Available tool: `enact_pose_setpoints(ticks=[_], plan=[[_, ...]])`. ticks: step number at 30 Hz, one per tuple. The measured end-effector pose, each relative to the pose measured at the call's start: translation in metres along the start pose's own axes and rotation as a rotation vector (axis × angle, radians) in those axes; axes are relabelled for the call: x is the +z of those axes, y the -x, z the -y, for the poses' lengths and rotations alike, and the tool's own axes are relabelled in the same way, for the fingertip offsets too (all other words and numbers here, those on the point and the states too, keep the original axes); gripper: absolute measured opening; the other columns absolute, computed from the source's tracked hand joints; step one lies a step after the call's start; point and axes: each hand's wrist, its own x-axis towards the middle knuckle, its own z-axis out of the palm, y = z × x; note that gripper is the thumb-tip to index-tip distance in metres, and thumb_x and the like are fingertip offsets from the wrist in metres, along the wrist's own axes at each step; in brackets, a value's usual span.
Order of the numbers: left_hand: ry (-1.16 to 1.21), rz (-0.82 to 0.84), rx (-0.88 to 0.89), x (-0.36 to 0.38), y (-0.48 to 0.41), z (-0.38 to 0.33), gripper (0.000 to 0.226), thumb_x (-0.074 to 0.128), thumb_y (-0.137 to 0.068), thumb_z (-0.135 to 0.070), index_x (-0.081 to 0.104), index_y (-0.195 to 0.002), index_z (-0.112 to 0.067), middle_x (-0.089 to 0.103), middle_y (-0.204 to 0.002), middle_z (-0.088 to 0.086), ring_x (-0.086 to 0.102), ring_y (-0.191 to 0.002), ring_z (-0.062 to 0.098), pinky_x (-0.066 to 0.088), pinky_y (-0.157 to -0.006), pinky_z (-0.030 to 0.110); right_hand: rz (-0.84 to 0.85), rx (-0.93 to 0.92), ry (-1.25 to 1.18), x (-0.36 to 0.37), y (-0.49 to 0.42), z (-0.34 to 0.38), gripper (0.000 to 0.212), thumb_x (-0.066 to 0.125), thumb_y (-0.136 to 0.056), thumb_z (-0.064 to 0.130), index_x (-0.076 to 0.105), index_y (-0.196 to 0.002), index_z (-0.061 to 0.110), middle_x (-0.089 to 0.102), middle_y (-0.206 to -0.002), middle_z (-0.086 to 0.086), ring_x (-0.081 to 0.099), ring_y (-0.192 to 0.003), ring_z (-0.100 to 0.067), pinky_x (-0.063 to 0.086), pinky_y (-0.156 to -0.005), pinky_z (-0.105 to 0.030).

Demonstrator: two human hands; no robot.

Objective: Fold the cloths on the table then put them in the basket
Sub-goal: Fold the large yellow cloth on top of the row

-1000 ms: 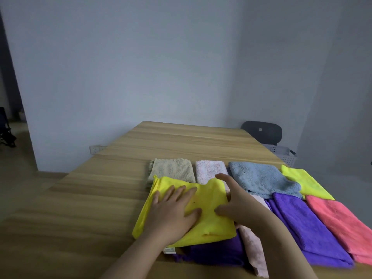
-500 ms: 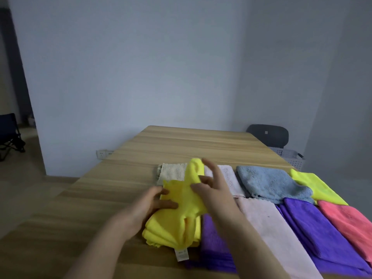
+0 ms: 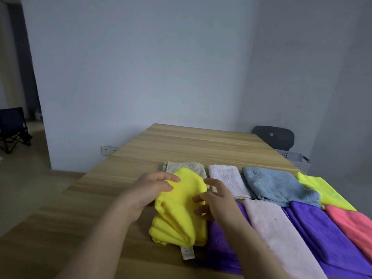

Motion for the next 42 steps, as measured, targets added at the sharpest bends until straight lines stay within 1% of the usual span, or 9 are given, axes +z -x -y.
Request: enact_pose_setpoints(ticks=[4, 9, 12, 15, 17, 20, 24, 32, 42], plan=[[-0.236, 0.158, -0.115, 0.0, 0.003, 0.01, 0.034, 0.059, -0.085, -0.004, 0.062, -0.106, -0.031, 0.063, -0.108, 0.006, 0.056, -0.081, 0.019, 0.042, -0.063, 0.024, -0.074, 0.007, 0.049, -0.008, -0.002, -0.001, 0.026, 0.049, -0.086, 0.005, 0.05, -0.105, 0.024, 0.063, -0.095, -0.012, 0.055, -0.052, -0.013, 0.043, -0.049, -0.024], [-0.741, 0.255, -0.054, -0.009, 0.005, 0.007, 0.051, 0.069, -0.081, -0.019, 0.05, -0.126, -0.033, 0.04, -0.139, 0.0, 0.05, -0.113, 0.016, 0.046, -0.091, 0.025, -0.038, 0.011, 0.183, -0.008, -0.006, -0.009, 0.027, 0.051, -0.086, 0.011, 0.05, -0.108, 0.025, 0.06, -0.085, -0.005, 0.056, -0.06, -0.014, 0.041, -0.05, -0.022], [-0.9, 0.099, 0.157, -0.004, 0.004, -0.005, 0.041, 0.064, -0.08, -0.017, 0.059, -0.115, -0.038, 0.012, -0.155, -0.008, 0.024, -0.139, 0.014, 0.032, -0.106, 0.025, -0.02, 0.02, 0.241, -0.007, -0.009, -0.013, 0.029, 0.051, -0.085, 0.012, 0.05, -0.111, 0.025, 0.057, -0.08, 0.001, 0.057, -0.065, -0.015, 0.041, -0.054, -0.023], [-0.826, -0.272, 0.592, 0.025, 0.001, -0.008, 0.029, 0.054, -0.084, -0.011, 0.066, -0.103, -0.029, 0.037, -0.146, -0.011, 0.025, -0.14, 0.01, 0.024, -0.111, 0.029, -0.032, 0.018, 0.251, -0.006, -0.009, -0.016, 0.029, 0.051, -0.084, 0.012, 0.05, -0.109, 0.026, 0.057, -0.081, 0.002, 0.057, -0.069, -0.016, 0.043, -0.06, -0.025], [-0.863, -0.207, 0.668, 0.047, -0.004, 0.003, 0.037, 0.047, -0.092, -0.014, 0.053, -0.125, -0.027, 0.039, -0.144, -0.013, 0.02, -0.142, 0.01, 0.015, -0.114, 0.03, -0.044, 0.005, 0.256, -0.006, -0.009, -0.018, 0.029, 0.05, -0.084, 0.012, 0.051, -0.108, 0.027, 0.056, -0.084, 0.004, 0.057, -0.077, -0.019, 0.044, -0.066, -0.027], [-1.102, 0.025, 0.38, 0.062, -0.015, 0.033, 0.051, 0.033, -0.098, -0.04, 0.017, -0.146, -0.037, 0.011, -0.156, -0.016, -0.003, -0.146, 0.013, 0.001, -0.117, 0.037, -0.051, -0.004, 0.262, -0.006, -0.008, -0.023, 0.03, 0.048, -0.084, 0.01, 0.05, -0.106, 0.029, 0.057, -0.091, 0.004, 0.058, -0.085, -0.02, 0.044, -0.07, -0.028], [-1.116, 0.034, 0.13, 0.059, -0.023, 0.047, 0.058, 0.027, -0.091, -0.062, 0.006, -0.144, -0.05, -0.007, -0.158, -0.013, -0.013, -0.145, 0.024, -0.007, -0.114, 0.05, -0.081, 0.018, 0.265, -0.007, -0.01, -0.03, 0.033, 0.045, -0.082, 0.008, 0.045, -0.104, 0.033, 0.062, -0.094, -0.001, 0.062, -0.085, -0.024, 0.049, -0.073, -0.033], [-1.221, 0.048, 0.054, 0.065, -0.029, 0.041, 0.074, 0.032, -0.081, -0.073, 0.004, -0.144, -0.048, 0.006, -0.157, -0.007, 0.002, -0.144, 0.029, -0.001, -0.109, 0.064, -0.183, 0.026, 0.293, -0.009, -0.007, -0.039, 0.043, 0.042, -0.08, 0.003, 0.041, -0.115, 0.028, 0.064, -0.075, 0.0, 0.063, -0.081, -0.026, 0.049, -0.076, -0.035], [-0.664, -0.048, 0.074, 0.054, -0.024, 0.038, 0.045, 0.033, -0.094, -0.028, 0.039, -0.137, -0.039, 0.023, -0.154, -0.007, 0.011, -0.145, 0.02, 0.007, -0.116, 0.048, -0.264, -0.031, 0.162, -0.007, 0.006, -0.036, 0.038, 0.044, -0.08, 0.002, 0.046, -0.101, 0.034, 0.065, -0.068, -0.002, 0.061, -0.063, -0.023, 0.052, -0.066, -0.039]])
